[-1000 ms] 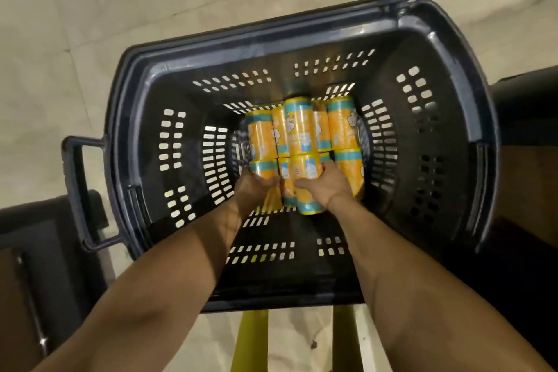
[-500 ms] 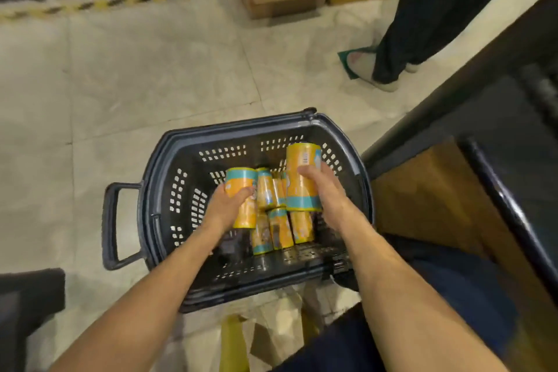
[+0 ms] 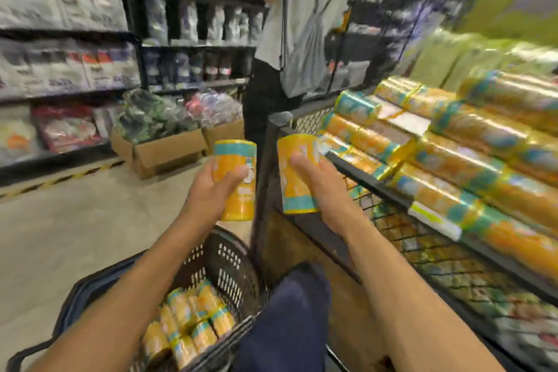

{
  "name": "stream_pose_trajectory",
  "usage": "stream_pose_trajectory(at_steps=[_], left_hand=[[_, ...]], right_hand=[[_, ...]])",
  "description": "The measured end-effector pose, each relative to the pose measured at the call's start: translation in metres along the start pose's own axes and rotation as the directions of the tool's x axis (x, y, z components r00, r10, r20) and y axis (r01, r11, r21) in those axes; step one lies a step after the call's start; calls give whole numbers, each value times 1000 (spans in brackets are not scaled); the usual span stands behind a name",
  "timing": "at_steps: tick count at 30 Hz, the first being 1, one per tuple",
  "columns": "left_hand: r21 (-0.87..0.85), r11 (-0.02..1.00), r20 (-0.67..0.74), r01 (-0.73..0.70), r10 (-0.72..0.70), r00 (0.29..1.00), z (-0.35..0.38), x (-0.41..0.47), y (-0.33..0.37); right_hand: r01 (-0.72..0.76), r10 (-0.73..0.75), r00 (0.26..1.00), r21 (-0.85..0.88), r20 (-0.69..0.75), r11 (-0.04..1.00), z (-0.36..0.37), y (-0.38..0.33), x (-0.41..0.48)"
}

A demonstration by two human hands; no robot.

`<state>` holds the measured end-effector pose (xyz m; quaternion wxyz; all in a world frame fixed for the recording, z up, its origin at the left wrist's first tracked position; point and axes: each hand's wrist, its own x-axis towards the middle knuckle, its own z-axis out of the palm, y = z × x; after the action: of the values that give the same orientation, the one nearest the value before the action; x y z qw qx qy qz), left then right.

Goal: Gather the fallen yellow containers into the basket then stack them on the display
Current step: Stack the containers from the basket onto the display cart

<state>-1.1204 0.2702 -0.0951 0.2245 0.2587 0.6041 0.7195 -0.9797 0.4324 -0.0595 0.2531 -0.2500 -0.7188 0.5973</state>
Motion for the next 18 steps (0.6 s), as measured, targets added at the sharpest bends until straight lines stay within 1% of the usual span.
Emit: stream_pose_trajectory(at_steps=[2, 5, 7, 10, 12, 16, 18], left_hand=[[16, 998, 87, -68, 66, 994, 38, 0, 42], [50, 980, 200, -195, 181, 963, 97, 4, 94], [70, 959, 269, -274, 246, 931, 139, 9, 122], [74, 925, 357, -373, 325, 876, 203, 15, 158], [121, 880, 413, -459, 375, 830, 245, 21, 182], [199, 738, 592, -644, 434, 680, 318, 39, 229], [210, 665, 646, -717, 456, 612, 348, 52, 249]], right_hand=[[88, -95, 989, -61, -112, 994, -35, -43, -18], [164, -211, 936, -183, -283, 969, -94, -98, -49], [168, -227, 905, -190, -359, 967, -139, -125, -71], [109, -208, 848, -224, -487, 968, -203, -152, -100], [97, -212, 796, -226, -567, 969, -242, -166, -113], [60, -277, 708, -335, -650, 940, -304, -191, -132], [48, -318, 655, -383, -685, 923, -337, -200, -130]])
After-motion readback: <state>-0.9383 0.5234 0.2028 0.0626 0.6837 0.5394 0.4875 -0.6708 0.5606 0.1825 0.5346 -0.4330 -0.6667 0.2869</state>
